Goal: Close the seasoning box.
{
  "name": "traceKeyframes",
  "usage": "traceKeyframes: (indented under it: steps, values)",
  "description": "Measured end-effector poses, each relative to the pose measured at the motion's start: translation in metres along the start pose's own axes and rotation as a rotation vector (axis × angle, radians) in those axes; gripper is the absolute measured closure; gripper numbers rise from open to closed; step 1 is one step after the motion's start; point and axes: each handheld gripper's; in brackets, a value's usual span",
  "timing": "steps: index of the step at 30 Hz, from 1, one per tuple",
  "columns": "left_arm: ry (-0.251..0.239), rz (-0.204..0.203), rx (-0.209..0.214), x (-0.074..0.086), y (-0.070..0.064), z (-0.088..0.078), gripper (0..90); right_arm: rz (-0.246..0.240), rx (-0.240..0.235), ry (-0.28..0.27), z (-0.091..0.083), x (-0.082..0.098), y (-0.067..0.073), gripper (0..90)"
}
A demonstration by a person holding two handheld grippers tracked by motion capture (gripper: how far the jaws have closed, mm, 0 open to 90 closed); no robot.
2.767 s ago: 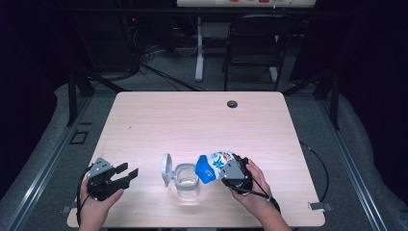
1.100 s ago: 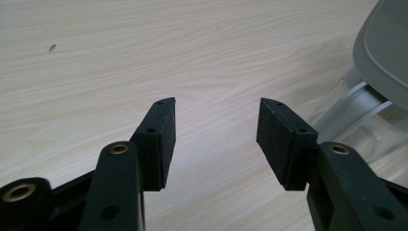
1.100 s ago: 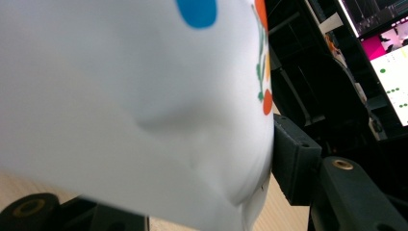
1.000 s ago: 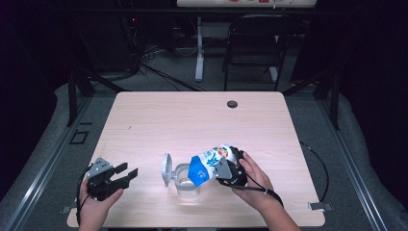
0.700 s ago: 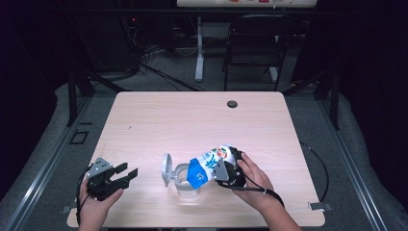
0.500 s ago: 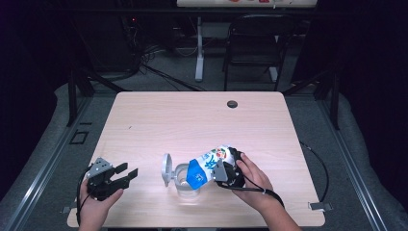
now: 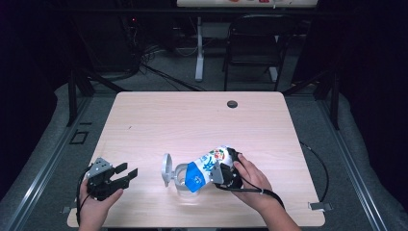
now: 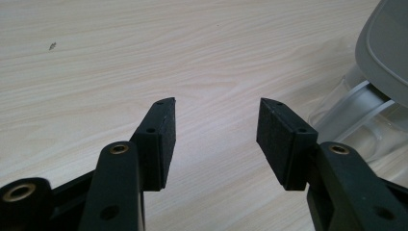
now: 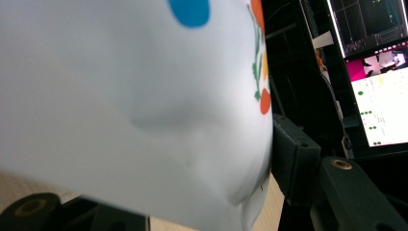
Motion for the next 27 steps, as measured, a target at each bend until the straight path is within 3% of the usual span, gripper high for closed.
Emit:
traceKeyframes:
  steps: [19,21,27]
  values:
    - [-0.004,0.001,0.0,-0.0006,-0.0008,-0.0006,49.0,-0.065,0.038,0.0,0.004,-0.0033,0.0019,49.4]
    - [-0.007,0.001,0.002,-0.0005,-0.0007,-0.0004,49.0,-0.093,0.05,0.016,0.0025,-0.0046,0.0008,49.4]
    - [-0.004,0.002,0.0,-0.0007,-0.0007,-0.0008,49.0,-0.098,0.056,-0.005,0.0041,-0.0055,0.0016,49.5]
Point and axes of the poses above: each handheld gripper's, and its own axes: z roughly forward along the jaws, x roughly out of its underside, y roughly to its left, and after that the axes turned 7 degrees about x, right-handed
